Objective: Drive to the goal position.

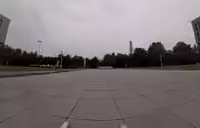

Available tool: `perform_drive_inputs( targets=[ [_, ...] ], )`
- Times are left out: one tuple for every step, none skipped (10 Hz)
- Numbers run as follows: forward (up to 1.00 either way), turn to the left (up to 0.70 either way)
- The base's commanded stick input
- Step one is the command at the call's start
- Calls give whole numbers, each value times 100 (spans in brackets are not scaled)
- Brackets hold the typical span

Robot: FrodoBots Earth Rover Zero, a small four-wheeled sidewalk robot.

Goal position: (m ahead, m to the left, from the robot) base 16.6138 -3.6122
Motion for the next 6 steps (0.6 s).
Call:
perform_drive_inputs(
  targets=[
    [70, 0],
    [70, 0],
    [70, 0],
    [70, 0],
    [70, 0],
    [70, 0]
  ],
)
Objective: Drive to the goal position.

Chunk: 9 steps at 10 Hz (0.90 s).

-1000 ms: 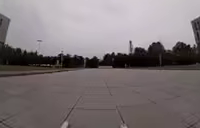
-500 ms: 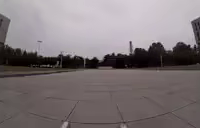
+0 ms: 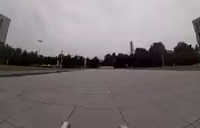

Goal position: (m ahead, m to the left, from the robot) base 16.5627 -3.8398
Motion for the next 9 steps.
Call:
perform_drive_inputs(
  targets=[
    [70, 0],
    [70, 0],
    [70, 0],
    [70, 0],
    [70, 0],
    [70, 0],
    [70, 0],
    [70, 0],
    [70, 0]
  ],
)
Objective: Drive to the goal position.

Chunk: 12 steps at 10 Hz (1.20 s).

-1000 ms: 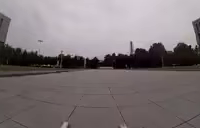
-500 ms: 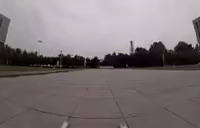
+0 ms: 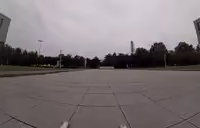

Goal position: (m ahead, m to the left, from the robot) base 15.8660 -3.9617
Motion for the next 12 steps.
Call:
perform_drive_inputs(
  targets=[
    [70, 0],
    [70, 0],
    [70, 0],
    [70, 0],
    [70, 0],
    [70, 0],
    [70, 0],
    [70, 0],
    [70, 0],
    [70, 0],
    [70, 0],
    [70, 0]
  ],
)
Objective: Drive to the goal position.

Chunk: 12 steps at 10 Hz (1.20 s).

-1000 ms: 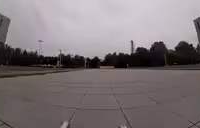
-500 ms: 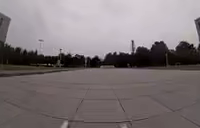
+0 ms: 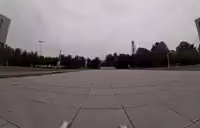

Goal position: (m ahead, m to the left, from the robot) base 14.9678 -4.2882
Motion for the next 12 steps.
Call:
perform_drive_inputs(
  targets=[
    [70, -1],
    [70, -8],
    [70, -16],
    [70, -26],
    [70, -20],
    [70, -1],
    [70, 0],
    [70, 0],
    [70, 0],
    [70, 0],
    [70, 0],
    [70, 0]
  ],
)
